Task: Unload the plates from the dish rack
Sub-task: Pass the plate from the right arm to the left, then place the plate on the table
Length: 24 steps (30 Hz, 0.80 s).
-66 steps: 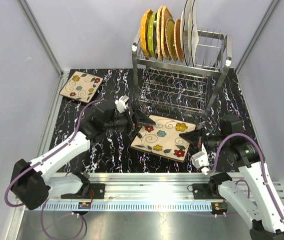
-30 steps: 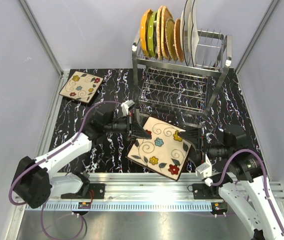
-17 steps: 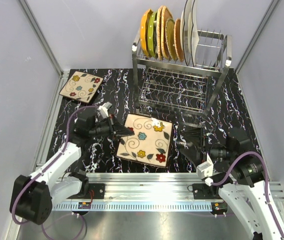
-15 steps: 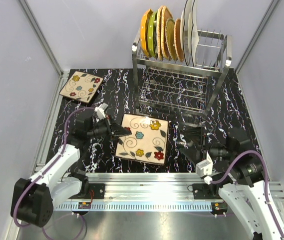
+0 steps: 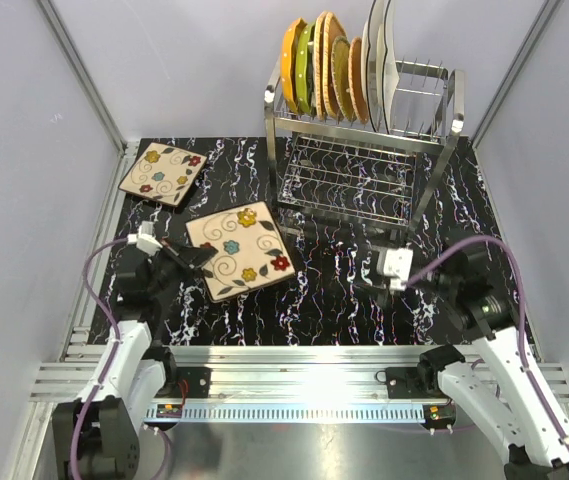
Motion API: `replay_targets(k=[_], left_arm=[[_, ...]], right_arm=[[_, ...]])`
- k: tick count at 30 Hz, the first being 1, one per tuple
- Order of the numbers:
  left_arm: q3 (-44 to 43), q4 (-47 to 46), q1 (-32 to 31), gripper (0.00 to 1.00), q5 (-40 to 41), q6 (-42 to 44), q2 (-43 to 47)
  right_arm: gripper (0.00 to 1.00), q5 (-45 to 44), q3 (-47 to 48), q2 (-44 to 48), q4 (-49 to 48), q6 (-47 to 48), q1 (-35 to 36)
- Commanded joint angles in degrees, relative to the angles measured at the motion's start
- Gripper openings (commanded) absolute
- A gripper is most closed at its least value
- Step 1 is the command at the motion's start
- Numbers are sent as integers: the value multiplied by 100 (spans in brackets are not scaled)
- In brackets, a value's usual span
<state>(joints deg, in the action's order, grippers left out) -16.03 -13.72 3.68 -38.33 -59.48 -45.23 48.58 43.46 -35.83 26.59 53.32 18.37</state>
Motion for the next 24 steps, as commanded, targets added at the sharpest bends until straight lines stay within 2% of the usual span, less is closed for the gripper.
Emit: replay_targets(k=[1, 5, 10, 17, 18, 24], left_arm=[[152, -2046, 395, 0, 571, -467, 225], [381, -2661, 818, 0, 1265, -415, 16], [461, -4138, 1169, 0, 2039, -564, -740], [-198, -5850, 1407, 0, 2408, -889, -2620], [-286, -6018, 1416, 0, 2504, -985, -3101], [-1278, -6793, 1521, 0, 2725, -1469, -4554]], right_arm=[[100, -437, 487, -440, -84, -1508, 35], [100, -314, 567, -732, 4, -1921, 35], [100, -322, 523, -908, -66, -2220, 26], [100, -366, 461, -899, -119, -2186, 35], [100, -384, 453, -890, -110, -2177, 35], [100, -516, 435, -855, -145, -2212, 35]])
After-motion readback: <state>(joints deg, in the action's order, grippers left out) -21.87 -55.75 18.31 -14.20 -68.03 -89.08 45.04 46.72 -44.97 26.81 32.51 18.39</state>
